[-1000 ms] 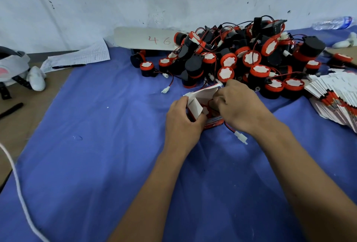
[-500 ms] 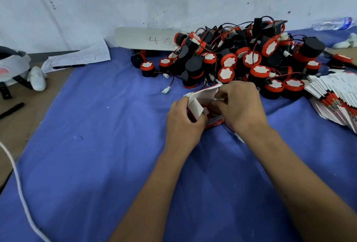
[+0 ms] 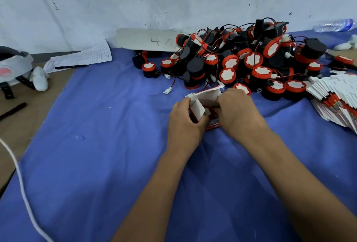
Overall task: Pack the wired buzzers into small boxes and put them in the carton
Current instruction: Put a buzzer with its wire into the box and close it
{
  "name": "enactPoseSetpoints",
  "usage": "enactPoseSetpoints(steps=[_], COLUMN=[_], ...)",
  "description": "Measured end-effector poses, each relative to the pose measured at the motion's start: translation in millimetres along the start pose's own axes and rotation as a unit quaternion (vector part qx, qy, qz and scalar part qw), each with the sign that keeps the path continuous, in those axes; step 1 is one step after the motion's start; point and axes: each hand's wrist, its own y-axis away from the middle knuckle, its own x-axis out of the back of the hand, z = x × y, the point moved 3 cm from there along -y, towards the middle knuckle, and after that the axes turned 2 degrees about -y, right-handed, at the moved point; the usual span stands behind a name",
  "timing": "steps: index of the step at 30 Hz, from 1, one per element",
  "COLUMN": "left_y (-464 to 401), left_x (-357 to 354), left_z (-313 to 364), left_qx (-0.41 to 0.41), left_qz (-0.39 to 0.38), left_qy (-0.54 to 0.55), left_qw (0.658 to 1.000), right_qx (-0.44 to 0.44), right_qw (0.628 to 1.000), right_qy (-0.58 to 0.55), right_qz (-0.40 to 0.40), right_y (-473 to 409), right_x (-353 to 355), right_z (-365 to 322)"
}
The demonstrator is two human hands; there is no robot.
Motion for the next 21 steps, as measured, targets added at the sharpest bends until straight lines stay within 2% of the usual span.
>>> enactPoseSetpoints(steps=[5,14,21], left_y=[-0.3,1.1,-1.3], left_x=[0.5,-1.4,-2.0], left_z=[0.7,0.0,-3.7], left_qx=[0.0,-0.005,-0.011], left_qz=[0.0,-0.016,-0.014], left_qy=[0.0,0.006,0.0], left_qw=[1.0,1.0,1.0], right_qx=[-0.025,0.01,0.033], right_qw=[1.0,1.0,0.999], right_qy=[-0.002,-0.015,0.011], right_qz=[-0.003,-0.01,-0.034], right_y=[0.3,12.9,16.4], right_x=[5.1,-18.3,-5.8], right_z=[4.2,2.8,2.3])
